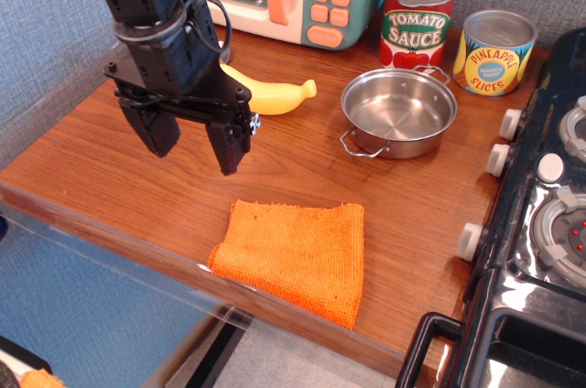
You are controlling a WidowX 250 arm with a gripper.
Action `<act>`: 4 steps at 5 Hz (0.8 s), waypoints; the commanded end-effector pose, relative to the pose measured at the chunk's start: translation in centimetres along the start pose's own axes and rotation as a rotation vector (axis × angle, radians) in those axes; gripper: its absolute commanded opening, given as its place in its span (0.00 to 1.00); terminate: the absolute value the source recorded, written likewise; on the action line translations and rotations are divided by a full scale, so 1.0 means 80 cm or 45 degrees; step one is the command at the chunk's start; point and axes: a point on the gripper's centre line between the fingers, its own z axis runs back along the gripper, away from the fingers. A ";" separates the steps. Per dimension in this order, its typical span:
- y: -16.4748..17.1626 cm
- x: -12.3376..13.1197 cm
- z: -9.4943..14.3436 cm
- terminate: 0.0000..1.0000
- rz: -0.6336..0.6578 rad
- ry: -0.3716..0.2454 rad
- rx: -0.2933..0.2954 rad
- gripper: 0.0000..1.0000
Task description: Move the silver pot to in front of the red spoon
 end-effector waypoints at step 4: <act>-0.104 0.080 -0.021 0.00 -0.160 -0.039 0.048 1.00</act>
